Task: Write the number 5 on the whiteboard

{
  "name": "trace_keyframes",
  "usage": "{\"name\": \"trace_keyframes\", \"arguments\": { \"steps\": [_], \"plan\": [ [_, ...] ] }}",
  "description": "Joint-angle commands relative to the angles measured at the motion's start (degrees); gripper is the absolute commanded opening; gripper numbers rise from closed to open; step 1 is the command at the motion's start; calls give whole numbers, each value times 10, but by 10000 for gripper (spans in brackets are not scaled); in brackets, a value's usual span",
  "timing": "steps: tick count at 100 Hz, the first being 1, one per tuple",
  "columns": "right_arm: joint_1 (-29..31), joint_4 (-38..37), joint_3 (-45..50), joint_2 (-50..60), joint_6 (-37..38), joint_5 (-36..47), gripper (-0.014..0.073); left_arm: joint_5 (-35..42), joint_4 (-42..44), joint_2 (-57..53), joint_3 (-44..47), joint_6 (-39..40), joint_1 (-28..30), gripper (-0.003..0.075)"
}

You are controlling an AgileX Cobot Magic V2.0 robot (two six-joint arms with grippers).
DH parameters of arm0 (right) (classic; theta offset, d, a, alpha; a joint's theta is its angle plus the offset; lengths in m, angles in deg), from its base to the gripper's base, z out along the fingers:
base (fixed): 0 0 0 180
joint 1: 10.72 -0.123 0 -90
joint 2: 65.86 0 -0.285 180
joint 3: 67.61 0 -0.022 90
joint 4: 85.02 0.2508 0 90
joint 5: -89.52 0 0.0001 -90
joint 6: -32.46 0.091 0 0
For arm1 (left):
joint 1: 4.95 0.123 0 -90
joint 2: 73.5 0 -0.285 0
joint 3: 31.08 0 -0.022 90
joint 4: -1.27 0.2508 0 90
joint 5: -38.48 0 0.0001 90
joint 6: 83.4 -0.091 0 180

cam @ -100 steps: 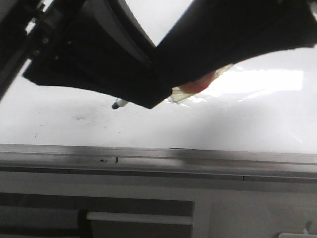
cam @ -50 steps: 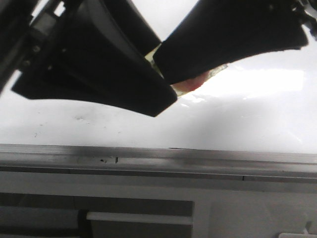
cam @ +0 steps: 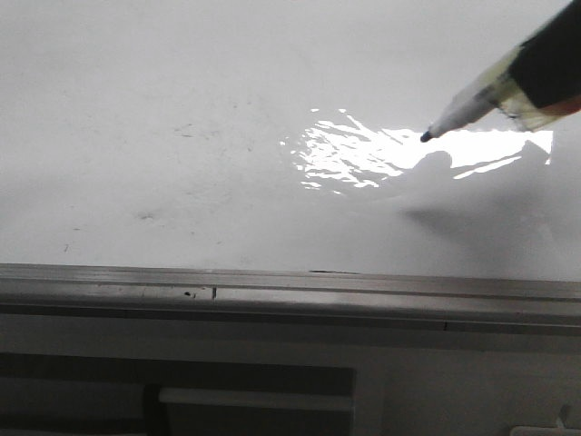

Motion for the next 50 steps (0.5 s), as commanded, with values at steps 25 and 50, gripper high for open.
{"name": "trace_keyframes", "arguments": {
  "steps": [25, 50],
  "plan": [
    [2, -22, -115, -10, 36, 9, -61, 56, -124, -35, 56, 21, 54, -20],
    [1, -36, -121, -60, 36, -15, -39, 56, -124, -35, 56, 21, 54, -20]
  ]
}}
